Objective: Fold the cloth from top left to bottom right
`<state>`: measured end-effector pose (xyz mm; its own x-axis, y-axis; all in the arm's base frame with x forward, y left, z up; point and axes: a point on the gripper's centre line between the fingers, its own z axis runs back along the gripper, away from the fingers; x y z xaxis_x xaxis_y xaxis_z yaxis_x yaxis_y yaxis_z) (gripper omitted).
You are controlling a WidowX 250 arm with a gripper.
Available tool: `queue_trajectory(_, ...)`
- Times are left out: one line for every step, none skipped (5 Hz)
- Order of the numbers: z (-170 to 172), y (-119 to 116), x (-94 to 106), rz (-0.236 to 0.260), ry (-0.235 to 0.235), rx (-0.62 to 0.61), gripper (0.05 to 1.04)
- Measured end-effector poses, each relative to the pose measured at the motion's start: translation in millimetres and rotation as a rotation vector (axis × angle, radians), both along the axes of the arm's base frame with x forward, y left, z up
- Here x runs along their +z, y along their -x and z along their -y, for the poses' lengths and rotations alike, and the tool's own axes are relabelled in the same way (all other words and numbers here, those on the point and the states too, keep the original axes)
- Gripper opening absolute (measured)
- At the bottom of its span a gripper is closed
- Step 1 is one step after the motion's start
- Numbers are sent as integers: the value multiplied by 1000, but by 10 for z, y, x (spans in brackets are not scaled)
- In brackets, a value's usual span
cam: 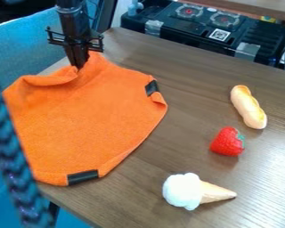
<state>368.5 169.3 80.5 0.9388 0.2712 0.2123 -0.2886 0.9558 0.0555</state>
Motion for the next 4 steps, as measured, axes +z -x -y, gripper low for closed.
queue_trajectory(85, 148, 27, 20, -14, -95, 51)
queue_trajectory(152, 333, 37, 27, -43, -199, 51)
queue_trajectory(259, 540, 107, 38, -82, -334, 51)
queue_trajectory(309, 722, 160, 51, -101, -425, 51)
